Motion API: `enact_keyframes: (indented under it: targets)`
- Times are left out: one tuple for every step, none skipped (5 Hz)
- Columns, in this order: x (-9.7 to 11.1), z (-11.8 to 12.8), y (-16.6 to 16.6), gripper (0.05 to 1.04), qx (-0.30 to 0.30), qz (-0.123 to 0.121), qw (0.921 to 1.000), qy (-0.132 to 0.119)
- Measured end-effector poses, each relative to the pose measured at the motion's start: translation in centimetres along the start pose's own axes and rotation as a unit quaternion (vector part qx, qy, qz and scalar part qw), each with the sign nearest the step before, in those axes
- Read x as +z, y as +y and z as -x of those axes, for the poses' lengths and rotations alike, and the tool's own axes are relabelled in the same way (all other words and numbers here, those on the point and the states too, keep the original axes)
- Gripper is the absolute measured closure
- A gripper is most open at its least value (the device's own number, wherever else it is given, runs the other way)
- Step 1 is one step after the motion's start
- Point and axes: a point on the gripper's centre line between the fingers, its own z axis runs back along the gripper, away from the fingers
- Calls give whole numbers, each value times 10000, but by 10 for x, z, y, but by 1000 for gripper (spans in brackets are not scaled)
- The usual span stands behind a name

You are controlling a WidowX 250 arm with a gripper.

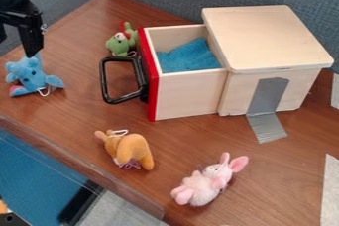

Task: Closed the drawer

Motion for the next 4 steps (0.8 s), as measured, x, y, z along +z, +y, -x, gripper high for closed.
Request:
enact_keyframes:
  targets:
    - [-8,2,-2,82,51,75,9999,116]
    - [-16,-11,-37,82,75,241,9995,212]
    - [-26,-24,-71,82,-81,326,9990,303]
    - [-33,-38,-95,82,-186,330,9989,279]
